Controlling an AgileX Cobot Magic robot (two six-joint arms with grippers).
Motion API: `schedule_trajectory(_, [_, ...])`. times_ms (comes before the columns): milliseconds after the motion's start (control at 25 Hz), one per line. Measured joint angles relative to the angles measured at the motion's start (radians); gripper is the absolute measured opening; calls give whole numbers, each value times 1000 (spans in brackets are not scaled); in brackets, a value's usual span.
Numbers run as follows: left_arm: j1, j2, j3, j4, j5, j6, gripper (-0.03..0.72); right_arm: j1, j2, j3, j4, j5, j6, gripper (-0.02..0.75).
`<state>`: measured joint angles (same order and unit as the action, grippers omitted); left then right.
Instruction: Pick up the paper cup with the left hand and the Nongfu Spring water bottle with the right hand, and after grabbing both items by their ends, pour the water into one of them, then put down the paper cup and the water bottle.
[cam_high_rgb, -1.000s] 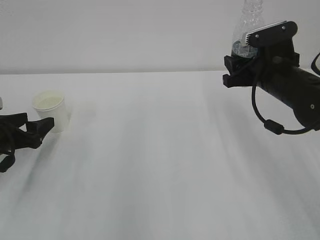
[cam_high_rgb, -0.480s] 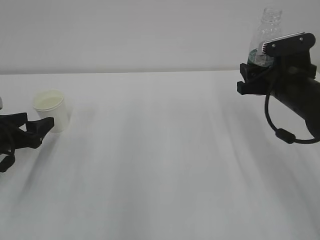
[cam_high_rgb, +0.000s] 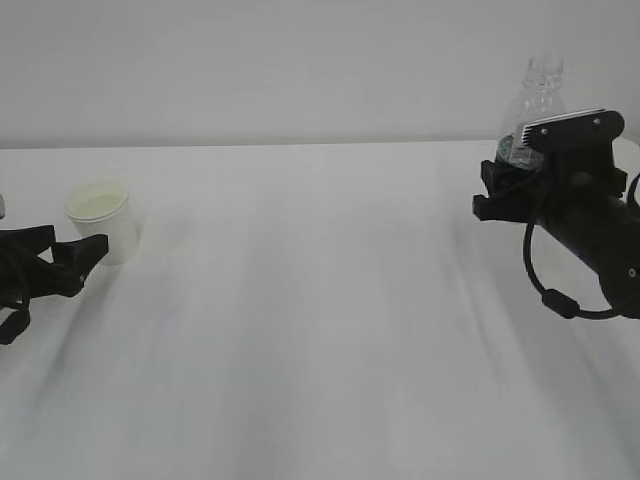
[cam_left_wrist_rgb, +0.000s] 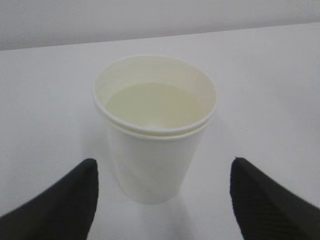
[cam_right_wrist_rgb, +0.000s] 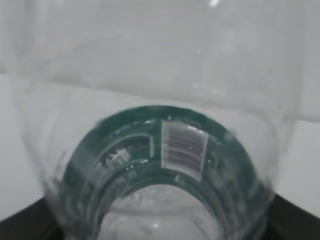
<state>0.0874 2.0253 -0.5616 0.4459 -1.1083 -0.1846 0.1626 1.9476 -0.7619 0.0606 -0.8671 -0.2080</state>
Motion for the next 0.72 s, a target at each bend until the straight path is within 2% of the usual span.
schedule_trajectory(400, [0, 0, 0, 0, 0, 0, 588, 0, 90, 0, 67, -51, 32, 482])
schedule_trajectory(720, [0, 0, 0, 0, 0, 0, 588, 0, 146, 0, 77, -80, 38, 482])
